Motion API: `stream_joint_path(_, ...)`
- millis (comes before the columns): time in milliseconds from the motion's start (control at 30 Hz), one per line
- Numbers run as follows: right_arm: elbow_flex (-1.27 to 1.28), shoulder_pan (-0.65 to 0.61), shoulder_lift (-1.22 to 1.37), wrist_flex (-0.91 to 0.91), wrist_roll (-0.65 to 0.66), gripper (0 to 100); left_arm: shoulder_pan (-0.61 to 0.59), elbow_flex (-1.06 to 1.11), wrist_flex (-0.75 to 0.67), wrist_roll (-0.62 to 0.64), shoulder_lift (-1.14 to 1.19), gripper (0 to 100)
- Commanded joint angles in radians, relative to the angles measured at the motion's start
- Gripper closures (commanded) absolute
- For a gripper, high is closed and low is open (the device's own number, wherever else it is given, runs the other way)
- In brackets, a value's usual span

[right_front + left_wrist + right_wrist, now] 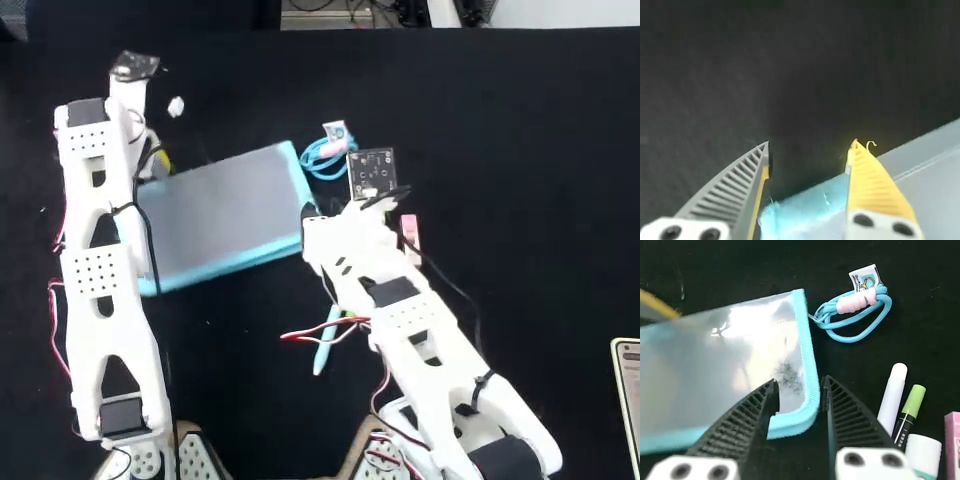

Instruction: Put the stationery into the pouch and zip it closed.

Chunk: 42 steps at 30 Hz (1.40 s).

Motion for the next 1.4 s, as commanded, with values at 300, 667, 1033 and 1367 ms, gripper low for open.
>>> stream_joint_path(300, -0.004, -0.005, -0.012, -0.017, -0.003, 85.0, -0.093, -0.045, 0.230, -0.086, -0.026, 76)
stream_joint_path(667, -0.024, 0.009, -0.012, 0.034, -0.003, 85.2, -0.234, 0.285, 0.230, -0.172, -0.239, 76)
stream_joint_path(1033, -0.001, 0.170, -0.206, 0.173, -0.006, 85.2, -0.010, 0.239, 0.127, 0.124, -0.477, 75)
stream_joint_path(1367, 0.067, 0.153, -0.358, 0.201, -0.003, 85.2, 0.177, 0.229, -0.100, 0.344, -0.252, 75)
